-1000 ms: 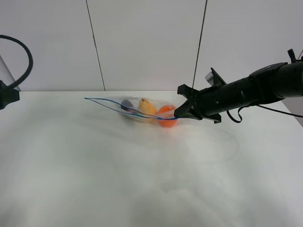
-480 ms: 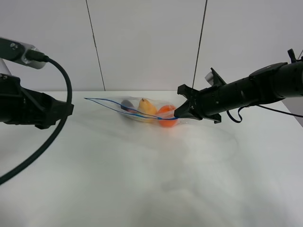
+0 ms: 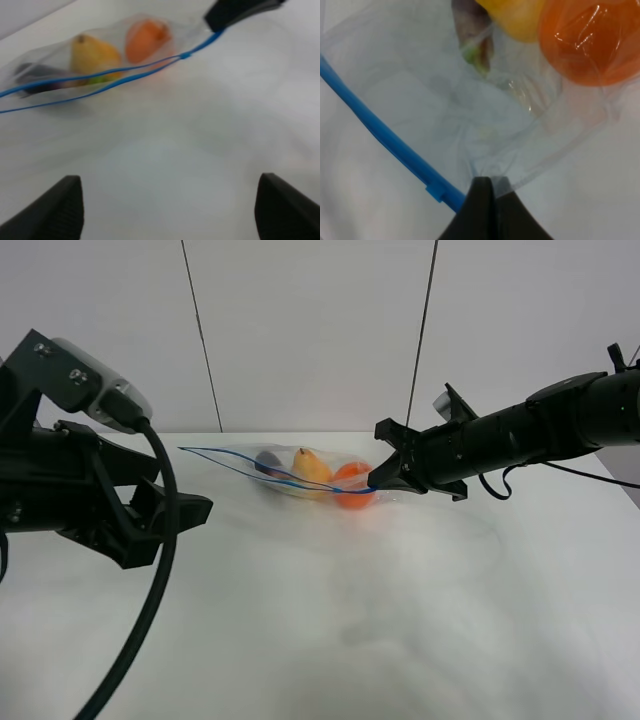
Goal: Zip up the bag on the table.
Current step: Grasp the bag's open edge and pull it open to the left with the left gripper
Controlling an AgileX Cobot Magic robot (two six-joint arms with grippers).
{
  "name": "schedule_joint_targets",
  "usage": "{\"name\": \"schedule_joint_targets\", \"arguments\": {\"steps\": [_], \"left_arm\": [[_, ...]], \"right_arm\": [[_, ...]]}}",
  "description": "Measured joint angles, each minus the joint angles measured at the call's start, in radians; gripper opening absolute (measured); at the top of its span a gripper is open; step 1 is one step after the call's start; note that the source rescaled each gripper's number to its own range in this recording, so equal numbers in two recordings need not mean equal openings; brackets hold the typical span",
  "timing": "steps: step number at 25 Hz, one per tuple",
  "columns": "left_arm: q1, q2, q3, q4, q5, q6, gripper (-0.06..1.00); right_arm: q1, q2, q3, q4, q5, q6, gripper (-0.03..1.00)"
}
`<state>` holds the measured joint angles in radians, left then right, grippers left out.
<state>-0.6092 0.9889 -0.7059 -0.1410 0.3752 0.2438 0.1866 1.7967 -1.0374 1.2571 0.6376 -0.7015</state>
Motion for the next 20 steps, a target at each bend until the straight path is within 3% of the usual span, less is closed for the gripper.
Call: {"name": "schedule_joint_targets", "arguments": {"steps": [11, 20], "left_arm": [[-0.013, 0.015, 0.000, 0.001, -0.005, 0.045, 1.00], [-0.013, 0.204, -0.009, 0.001, -0.085, 0.052, 1.00]], "right_arm": [[0.000, 0.000, 0.000, 0.001, 0.000, 0.000, 0.00], [0.000, 0.000, 0.000, 0.000, 0.000, 0.000, 0.00]]}}
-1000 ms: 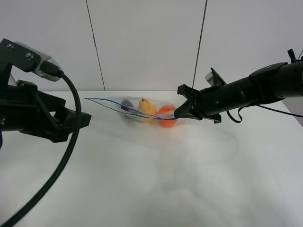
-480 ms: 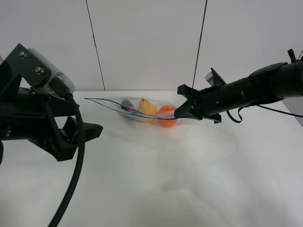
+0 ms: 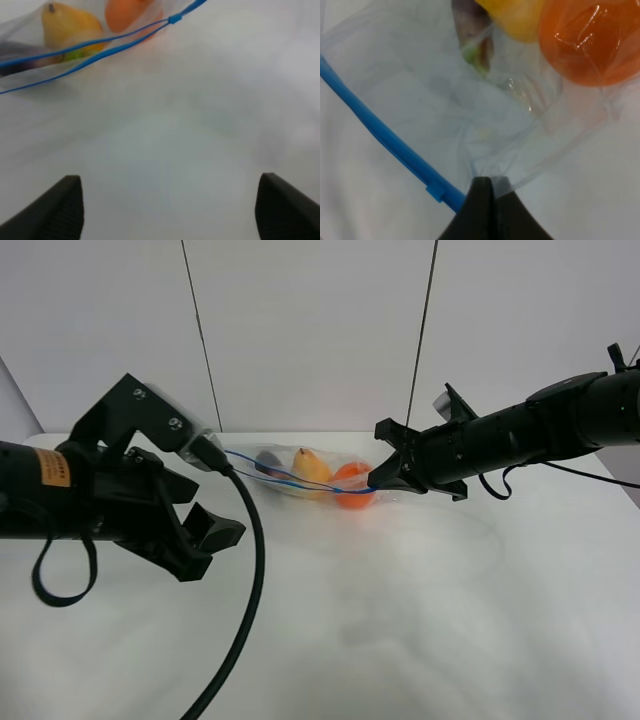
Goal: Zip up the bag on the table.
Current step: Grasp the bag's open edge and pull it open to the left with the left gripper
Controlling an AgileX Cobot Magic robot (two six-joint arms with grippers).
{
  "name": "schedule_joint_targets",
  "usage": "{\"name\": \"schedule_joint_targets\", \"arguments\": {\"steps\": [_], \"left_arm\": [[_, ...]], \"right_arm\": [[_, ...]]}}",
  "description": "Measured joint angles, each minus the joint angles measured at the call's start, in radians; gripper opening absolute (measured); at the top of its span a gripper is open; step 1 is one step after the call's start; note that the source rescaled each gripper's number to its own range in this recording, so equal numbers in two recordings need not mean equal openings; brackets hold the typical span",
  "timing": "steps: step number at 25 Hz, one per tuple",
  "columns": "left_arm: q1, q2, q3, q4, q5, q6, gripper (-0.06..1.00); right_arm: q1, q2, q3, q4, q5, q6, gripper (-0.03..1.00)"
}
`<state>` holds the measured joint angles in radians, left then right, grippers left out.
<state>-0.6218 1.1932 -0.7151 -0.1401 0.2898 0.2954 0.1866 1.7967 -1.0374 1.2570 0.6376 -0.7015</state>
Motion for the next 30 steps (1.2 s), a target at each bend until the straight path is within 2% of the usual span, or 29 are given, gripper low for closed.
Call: {"name": "schedule_joint_targets", "arguments": {"steps": [7, 18, 30], "left_arm": [[-0.008, 0.143, -0.086, -0.001, -0.056, 0.023, 1.00], [-0.114, 0.334, -0.181, 0.000, -0.146, 0.048, 1.00], [-0.122, 0.537, -0.340, 0.000, -0.199, 0.077, 1.00]], "right_arm": [[0.000, 0.000, 0.000, -0.002, 0.000, 0.000, 0.00], [0.000, 0.000, 0.000, -0.009, 0.000, 0.000, 0.00], [0.000, 0.000, 0.000, -0.026, 0.002, 0.000, 0.00]]}}
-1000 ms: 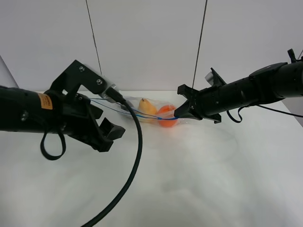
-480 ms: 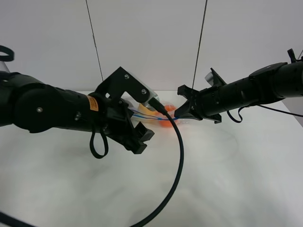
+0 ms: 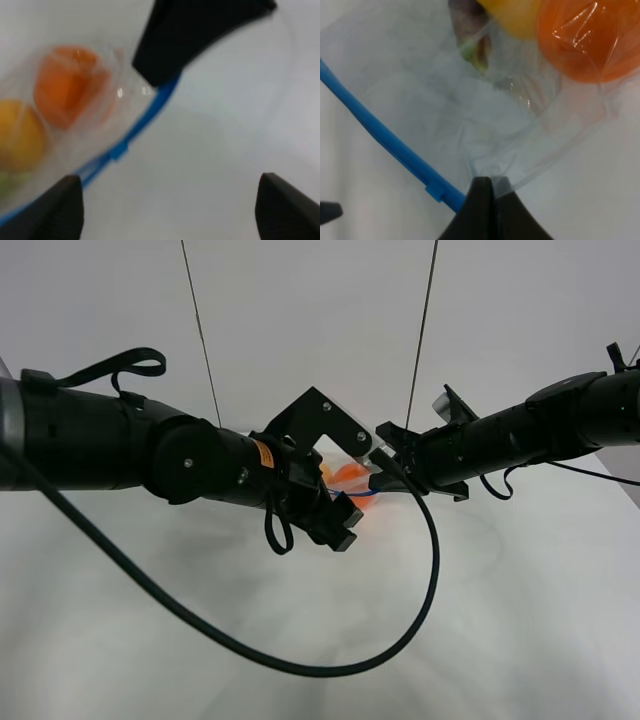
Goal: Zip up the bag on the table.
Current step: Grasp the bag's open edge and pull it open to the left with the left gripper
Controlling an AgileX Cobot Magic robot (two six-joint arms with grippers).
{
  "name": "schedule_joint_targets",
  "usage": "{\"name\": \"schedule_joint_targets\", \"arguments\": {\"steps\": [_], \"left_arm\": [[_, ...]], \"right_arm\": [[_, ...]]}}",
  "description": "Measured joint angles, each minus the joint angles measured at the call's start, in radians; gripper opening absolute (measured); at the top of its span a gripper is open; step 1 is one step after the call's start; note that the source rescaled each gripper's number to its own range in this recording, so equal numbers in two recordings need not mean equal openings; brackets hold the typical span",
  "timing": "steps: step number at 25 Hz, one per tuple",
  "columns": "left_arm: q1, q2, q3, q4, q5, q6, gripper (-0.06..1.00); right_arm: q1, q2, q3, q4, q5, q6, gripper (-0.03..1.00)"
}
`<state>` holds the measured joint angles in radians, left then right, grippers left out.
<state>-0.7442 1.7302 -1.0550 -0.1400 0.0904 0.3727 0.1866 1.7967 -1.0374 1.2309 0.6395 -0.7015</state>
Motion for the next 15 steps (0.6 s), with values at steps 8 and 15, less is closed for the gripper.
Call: {"name": "schedule_joint_targets", "arguments": {"steps": [8, 15], "left_arm": [[0.000, 0.073, -0.028, 0.000, -0.066, 0.097, 1.00], [0.000, 0.115, -0.028, 0.000, -0.109, 0.195, 1.00]], "right_arm": [[0.000, 0.000, 0.000, -0.002, 0.006, 0.000, 0.00], [0.000, 0.000, 0.000, -0.002, 0.010, 0.000, 0.00]]}}
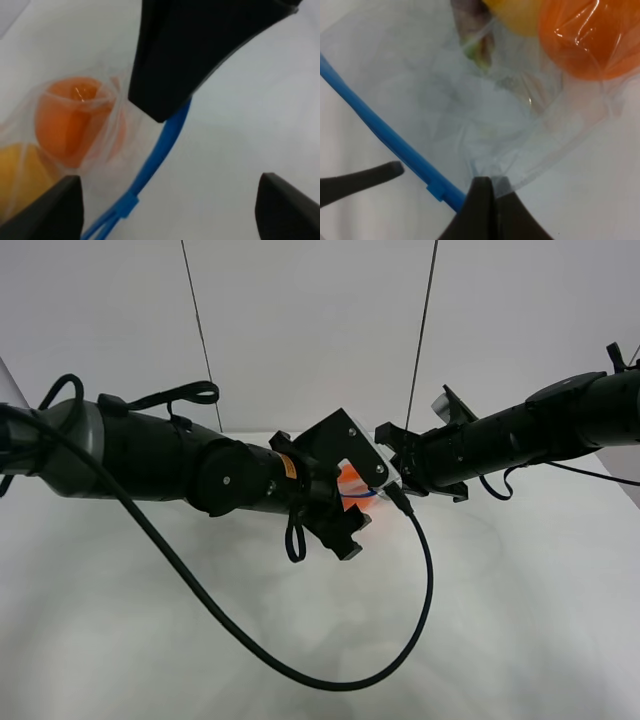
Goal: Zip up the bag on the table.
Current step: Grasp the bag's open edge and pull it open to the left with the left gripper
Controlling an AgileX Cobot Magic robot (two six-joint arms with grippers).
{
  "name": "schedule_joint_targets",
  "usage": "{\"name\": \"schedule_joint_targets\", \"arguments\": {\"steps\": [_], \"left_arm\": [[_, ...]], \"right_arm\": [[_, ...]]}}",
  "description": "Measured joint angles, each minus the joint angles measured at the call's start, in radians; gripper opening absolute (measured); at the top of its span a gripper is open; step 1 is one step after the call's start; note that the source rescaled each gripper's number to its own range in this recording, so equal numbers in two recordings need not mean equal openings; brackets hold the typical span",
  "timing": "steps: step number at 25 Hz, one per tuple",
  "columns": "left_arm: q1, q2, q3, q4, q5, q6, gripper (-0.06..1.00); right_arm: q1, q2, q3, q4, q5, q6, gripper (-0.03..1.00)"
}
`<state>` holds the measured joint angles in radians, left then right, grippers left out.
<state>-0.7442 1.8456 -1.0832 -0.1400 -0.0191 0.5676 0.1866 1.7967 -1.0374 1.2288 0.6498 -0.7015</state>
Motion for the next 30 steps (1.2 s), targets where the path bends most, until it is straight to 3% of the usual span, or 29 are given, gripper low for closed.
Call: {"name": "schedule_joint_targets", "arguments": {"steps": [13, 20, 27, 30], "left_arm": [[0.000, 0.080, 0.000, 0.000, -0.091, 0.084, 0.98], [0.000, 0.100, 0.000, 0.000, -0.131, 0.162, 0.79], [0.000, 0.100, 0.000, 0.000, -0.173, 0.170, 0.41], [0.000, 0.100, 0.000, 0.000, -0.174, 0.187, 0.32]], "right_arm": [[0.000, 0.000, 0.000, -0.004, 0.008, 0.000, 0.00], [0.000, 0.000, 0.000, -0.007, 0.009, 0.000, 0.00], [0.000, 0.000, 0.000, -0.008, 0.010, 0.000, 0.00], [0.000, 0.000, 0.000, -0.009, 0.010, 0.000, 0.00]]}}
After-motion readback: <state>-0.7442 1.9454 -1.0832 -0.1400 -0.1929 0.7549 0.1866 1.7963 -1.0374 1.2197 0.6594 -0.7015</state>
